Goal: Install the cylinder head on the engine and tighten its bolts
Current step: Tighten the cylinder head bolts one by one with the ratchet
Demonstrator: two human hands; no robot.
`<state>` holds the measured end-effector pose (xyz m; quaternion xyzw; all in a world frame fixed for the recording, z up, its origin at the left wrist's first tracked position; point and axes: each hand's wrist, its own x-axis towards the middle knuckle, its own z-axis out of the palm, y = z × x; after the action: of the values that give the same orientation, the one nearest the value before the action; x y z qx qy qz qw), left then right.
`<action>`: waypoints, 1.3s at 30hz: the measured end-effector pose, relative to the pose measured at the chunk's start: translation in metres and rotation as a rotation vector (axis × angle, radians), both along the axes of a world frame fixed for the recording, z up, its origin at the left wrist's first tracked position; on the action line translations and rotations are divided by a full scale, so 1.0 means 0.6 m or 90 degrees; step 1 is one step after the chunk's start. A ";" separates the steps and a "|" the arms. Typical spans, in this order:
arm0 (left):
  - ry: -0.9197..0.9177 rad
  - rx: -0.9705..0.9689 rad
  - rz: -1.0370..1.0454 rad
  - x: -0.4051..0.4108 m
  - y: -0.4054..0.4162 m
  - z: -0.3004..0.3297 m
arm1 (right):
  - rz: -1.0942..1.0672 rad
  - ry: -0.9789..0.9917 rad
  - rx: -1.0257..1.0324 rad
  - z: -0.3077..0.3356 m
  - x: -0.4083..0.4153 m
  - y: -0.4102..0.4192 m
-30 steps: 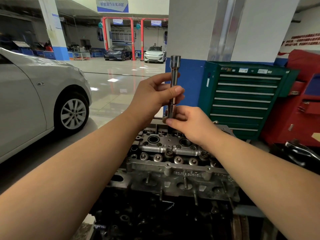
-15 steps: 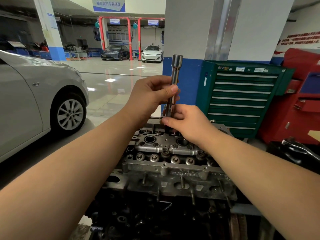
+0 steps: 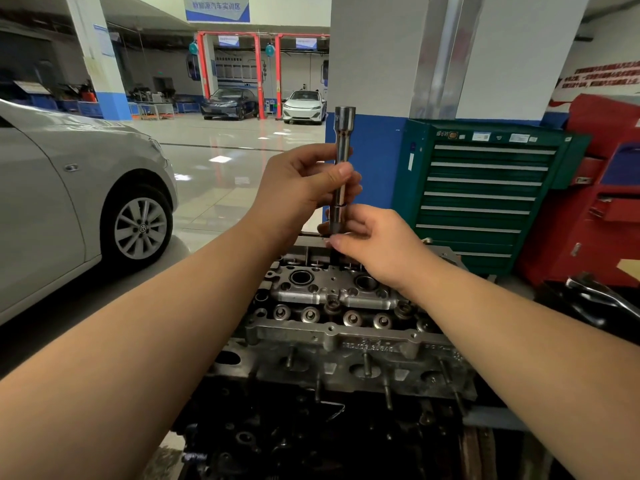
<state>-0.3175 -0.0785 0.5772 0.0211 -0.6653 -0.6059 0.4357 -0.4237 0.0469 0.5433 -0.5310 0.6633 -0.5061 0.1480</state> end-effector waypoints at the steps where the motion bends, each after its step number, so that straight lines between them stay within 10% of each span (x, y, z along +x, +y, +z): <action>1: 0.000 0.000 -0.018 0.000 -0.001 -0.001 | 0.003 -0.003 0.004 0.000 -0.001 -0.001; 39: -0.028 -0.031 -0.066 0.006 0.013 0.003 | -0.077 0.040 0.001 0.009 0.000 0.002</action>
<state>-0.3142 -0.0704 0.5789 -0.0110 -0.6897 -0.6105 0.3893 -0.4238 0.0481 0.5488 -0.5057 0.6988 -0.4967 0.0967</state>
